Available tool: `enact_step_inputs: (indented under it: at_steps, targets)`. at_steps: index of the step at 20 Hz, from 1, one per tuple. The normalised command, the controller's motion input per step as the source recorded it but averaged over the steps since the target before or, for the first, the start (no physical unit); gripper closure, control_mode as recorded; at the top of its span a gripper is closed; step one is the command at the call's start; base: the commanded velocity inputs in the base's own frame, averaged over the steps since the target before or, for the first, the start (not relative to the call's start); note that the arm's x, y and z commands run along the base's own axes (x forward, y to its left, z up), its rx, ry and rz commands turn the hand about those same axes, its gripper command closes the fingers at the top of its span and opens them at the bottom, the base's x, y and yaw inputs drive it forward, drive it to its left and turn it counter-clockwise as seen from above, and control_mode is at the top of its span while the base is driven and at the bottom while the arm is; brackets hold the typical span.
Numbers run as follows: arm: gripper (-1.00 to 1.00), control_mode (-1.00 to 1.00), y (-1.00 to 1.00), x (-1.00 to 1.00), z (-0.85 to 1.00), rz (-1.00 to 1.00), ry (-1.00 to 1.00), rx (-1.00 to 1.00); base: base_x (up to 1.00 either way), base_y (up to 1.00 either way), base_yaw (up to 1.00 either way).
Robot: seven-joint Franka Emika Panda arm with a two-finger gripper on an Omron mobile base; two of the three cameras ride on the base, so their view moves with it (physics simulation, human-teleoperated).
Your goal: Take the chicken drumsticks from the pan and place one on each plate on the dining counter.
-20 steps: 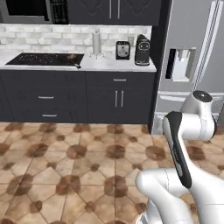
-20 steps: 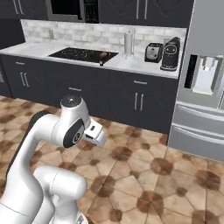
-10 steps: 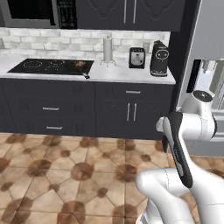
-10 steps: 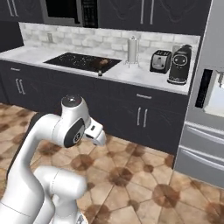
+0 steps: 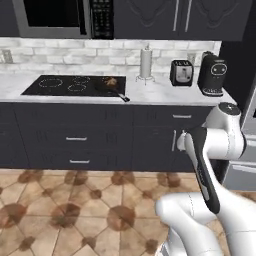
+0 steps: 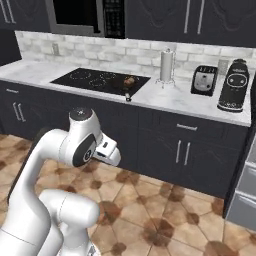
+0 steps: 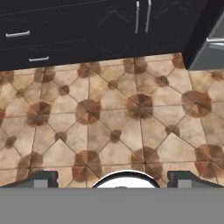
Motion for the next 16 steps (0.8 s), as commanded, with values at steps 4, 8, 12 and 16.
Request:
enact_step_inputs:
  at_steps: [4, 8, 12, 16]
  targets:
    - [-1.0, 1.0, 0.0, 0.0, 0.0, 0.0, 0.0, 0.0, 0.8, 0.81, -0.16]
    - [-1.0, 1.0, 0.0, 0.0, 0.0, 0.0, 0.0, 0.0, 0.83, 0.75, -0.14]
    - [-1.0, 1.0, 0.0, 0.0, 0.0, 0.0, 0.0, 0.0, 0.75, 0.64, -0.12]
    - [-1.0, 1.0, 0.0, 0.0, 0.0, 0.0, 0.0, 0.0, 0.75, 0.55, -0.14]
